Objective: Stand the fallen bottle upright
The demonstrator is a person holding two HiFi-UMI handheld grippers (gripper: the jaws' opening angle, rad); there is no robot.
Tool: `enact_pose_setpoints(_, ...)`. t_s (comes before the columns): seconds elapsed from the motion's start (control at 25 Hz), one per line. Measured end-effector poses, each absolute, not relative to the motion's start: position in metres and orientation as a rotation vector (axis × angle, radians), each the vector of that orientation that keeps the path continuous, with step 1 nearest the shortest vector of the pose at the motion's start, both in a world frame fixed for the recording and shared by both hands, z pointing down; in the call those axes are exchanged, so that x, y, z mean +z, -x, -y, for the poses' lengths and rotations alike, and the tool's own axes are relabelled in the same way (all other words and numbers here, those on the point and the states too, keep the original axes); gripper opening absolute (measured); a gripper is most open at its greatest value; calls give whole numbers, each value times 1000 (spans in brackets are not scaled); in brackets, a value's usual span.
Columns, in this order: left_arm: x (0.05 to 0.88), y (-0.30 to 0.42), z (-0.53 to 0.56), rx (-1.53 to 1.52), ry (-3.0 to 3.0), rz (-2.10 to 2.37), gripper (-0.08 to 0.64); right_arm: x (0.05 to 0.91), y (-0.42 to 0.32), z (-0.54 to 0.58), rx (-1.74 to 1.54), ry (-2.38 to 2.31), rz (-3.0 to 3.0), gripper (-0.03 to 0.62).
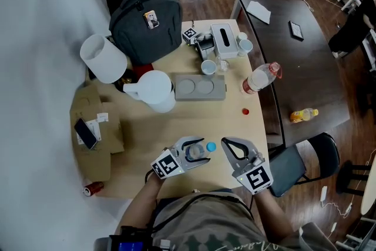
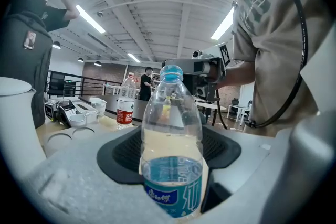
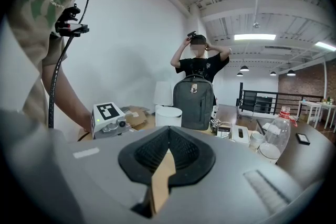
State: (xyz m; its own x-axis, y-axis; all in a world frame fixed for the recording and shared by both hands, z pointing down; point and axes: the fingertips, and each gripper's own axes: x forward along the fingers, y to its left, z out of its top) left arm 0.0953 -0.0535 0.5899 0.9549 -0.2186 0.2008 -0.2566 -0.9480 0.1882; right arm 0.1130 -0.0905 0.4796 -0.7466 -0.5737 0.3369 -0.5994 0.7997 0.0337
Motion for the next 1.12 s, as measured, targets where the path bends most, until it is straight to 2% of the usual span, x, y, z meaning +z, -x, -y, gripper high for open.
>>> enact_pose_setpoints(0.6, 567, -86, 63, 113, -2956, 400, 321, 468, -108, 93, 28, -860, 2652, 3)
enact_pose_setpoints(1.12, 584, -77, 63, 82, -2992, 418, 321, 447, -92, 62, -62, -851, 2577, 3)
